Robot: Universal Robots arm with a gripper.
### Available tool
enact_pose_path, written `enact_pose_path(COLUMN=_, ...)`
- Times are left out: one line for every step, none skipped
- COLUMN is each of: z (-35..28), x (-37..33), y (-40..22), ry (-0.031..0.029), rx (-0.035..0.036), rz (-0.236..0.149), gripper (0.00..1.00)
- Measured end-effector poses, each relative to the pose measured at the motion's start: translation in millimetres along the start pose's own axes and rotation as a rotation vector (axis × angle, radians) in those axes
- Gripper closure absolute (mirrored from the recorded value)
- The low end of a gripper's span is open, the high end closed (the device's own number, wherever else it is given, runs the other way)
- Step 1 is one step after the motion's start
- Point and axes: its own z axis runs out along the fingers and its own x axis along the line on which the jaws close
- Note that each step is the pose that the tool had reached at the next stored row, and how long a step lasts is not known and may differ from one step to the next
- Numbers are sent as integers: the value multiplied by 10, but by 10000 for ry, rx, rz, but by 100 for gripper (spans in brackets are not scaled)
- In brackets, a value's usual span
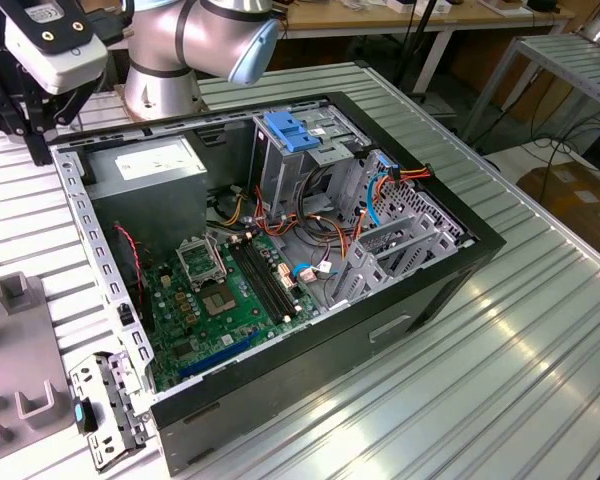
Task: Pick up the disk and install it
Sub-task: 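Reach for the disk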
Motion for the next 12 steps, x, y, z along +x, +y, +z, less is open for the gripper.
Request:
enact_pose_path(z=0, x=6, y=6, ry=0, rx=0, rz=0, gripper=89)
enact_pose_path(z=0, x=12, y=12, ry=0, rx=0, rz=0, gripper=89)
enact_pose_path(z=0, x=19, y=22, ry=0, rx=1, rz=0, gripper=89)
enact_pose_path(z=1, x=28, y=31, ry=0, rx=1, rz=0, gripper=89)
enact_pose_path(z=1, x=38, y=40, ry=0, rx=0, rz=0, gripper=89)
enact_pose_path(z=1, x=49, y=48, ry=0, rx=0, rz=0, gripper=89)
enact_pose_path(z=1, x=65, y=57, ry=-1, rx=0, rz=0, gripper=89)
enact_pose_path(z=1, x=86, y=65, ry=1, rx=1, rz=-1, gripper=89)
enact_pose_path(z=1, x=100, y=69, ry=0, rx=1, rz=-1, gripper=89)
enact_pose_path(z=1, x=120, y=72, ry=0, rx=1, rz=-1, gripper=89)
enact_pose_path(z=1, x=139, y=75, ry=0, rx=1, rz=0, gripper=89)
enact_pose_path(z=1, x=154, y=77, ry=0, rx=0, rz=0, gripper=89)
